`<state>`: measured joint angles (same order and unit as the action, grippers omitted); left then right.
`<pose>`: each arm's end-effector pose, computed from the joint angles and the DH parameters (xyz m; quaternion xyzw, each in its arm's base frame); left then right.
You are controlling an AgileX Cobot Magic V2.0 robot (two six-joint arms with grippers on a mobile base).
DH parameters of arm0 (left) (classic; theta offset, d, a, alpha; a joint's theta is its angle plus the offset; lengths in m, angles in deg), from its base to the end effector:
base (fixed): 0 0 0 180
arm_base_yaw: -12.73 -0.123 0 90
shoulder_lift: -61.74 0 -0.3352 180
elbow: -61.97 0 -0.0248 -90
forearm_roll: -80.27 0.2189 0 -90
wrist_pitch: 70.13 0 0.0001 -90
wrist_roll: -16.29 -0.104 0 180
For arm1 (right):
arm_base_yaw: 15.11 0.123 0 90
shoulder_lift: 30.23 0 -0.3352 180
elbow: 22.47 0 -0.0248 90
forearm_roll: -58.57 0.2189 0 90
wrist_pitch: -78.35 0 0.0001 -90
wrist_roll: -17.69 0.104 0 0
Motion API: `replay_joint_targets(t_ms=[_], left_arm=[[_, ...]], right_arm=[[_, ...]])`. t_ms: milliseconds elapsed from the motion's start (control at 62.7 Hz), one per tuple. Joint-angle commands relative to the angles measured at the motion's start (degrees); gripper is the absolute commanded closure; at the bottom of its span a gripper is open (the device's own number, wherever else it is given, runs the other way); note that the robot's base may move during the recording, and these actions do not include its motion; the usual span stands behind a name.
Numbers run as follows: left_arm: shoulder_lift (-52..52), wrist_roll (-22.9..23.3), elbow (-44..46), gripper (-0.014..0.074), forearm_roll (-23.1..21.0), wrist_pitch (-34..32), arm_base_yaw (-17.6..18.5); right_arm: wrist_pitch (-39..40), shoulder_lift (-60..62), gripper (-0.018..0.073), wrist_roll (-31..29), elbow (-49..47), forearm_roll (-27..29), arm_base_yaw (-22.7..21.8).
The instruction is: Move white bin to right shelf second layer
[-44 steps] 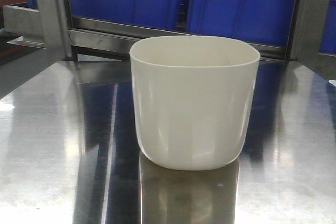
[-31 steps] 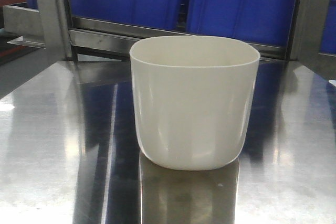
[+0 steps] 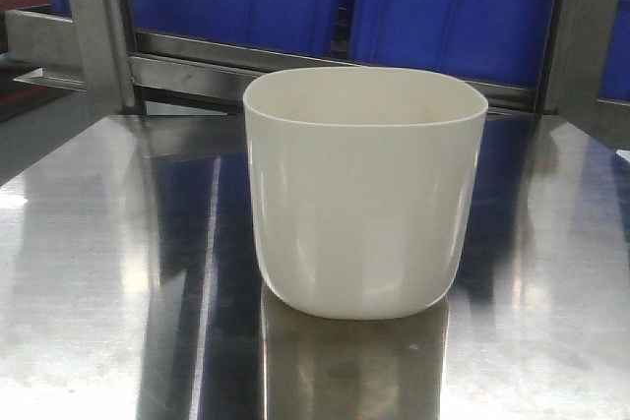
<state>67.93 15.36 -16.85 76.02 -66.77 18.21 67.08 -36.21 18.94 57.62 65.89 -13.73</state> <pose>-0.0134 0.0008 0.2058 0.0147 0.6968 -0.0565 0.7149 -0.0136 0.0023 0.1844 0.0379 0.7494 0.0658 0.6577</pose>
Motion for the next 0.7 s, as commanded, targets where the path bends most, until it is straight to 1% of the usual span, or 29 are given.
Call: replay_joint_targets(t_ms=[0,686], left_arm=[[-0.2,0.6,-2.1,0.0512,-0.5,-4.9,0.3],[-0.2,0.6,-2.1,0.0512,-0.5,-4.9,0.3]], right_arm=[[5.0,1.1,0.0504,-0.3,-0.9,-0.3,-0.3],[5.0,1.1,0.0504,-0.3,-0.9,-0.3,-0.3]])
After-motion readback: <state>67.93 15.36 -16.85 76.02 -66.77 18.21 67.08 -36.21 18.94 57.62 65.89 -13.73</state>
